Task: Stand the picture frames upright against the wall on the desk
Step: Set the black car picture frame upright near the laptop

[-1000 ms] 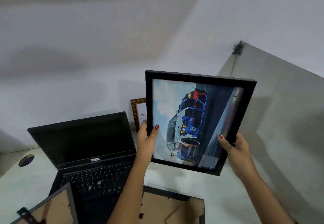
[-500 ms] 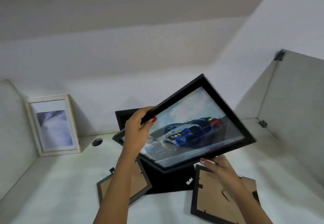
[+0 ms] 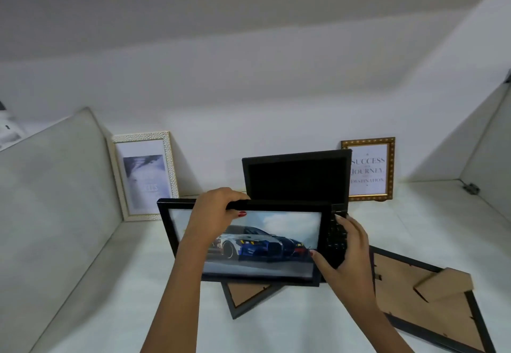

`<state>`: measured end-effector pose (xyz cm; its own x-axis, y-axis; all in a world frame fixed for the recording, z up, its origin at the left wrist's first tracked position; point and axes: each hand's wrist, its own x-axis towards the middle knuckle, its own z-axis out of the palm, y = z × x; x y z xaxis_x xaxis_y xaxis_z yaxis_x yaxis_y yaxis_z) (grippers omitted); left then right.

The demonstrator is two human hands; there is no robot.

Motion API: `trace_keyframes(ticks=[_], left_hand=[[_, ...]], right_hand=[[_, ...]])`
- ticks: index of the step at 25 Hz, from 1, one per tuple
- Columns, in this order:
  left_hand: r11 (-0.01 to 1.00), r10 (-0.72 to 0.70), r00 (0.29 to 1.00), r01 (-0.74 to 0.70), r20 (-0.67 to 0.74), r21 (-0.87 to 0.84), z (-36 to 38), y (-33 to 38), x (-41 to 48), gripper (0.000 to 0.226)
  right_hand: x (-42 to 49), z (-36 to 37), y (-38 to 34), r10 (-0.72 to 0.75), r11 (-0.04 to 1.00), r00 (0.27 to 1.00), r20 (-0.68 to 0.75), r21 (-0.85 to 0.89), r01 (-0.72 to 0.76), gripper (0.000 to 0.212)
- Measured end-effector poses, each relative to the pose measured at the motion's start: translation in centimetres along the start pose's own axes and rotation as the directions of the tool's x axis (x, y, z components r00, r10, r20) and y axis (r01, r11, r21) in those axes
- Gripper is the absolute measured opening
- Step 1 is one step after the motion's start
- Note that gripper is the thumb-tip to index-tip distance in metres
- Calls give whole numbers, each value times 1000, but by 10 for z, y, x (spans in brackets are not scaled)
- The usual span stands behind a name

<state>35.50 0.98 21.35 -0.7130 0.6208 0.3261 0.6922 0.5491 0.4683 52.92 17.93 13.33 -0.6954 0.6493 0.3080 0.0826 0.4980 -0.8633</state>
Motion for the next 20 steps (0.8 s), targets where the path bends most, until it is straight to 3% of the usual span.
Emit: trace_keyframes(ticks=[3, 6, 8, 13, 16, 20], left_hand=[[992, 14, 998, -21, 56, 128, -2, -25, 13, 29], [982, 35, 996, -50, 83, 180, -3, -56, 26, 25], [972, 82, 993, -98, 82, 213, -3, -78, 35, 21], [948, 190, 975, -213, 113, 239, 2, -130, 55, 15], [976, 188, 981, -192, 50, 100, -12, -169, 76, 19], [983, -50, 973, 8, -224, -185, -48, -256, 103, 35]], right_hand=[[22, 42, -18, -222, 944, 972, 79, -234, 234, 71], [48, 84, -29, -339, 798, 923, 181, -465, 384, 68], [65, 115, -38, -363, 738, 904, 225, -523, 427, 64], [107, 173, -59, -236, 822, 887, 398, -404, 400, 26], [126, 197, -72, -170, 852, 911, 375, -408, 327, 16], [144, 230, -88, -55, 836, 964, 260, -516, 187, 15]])
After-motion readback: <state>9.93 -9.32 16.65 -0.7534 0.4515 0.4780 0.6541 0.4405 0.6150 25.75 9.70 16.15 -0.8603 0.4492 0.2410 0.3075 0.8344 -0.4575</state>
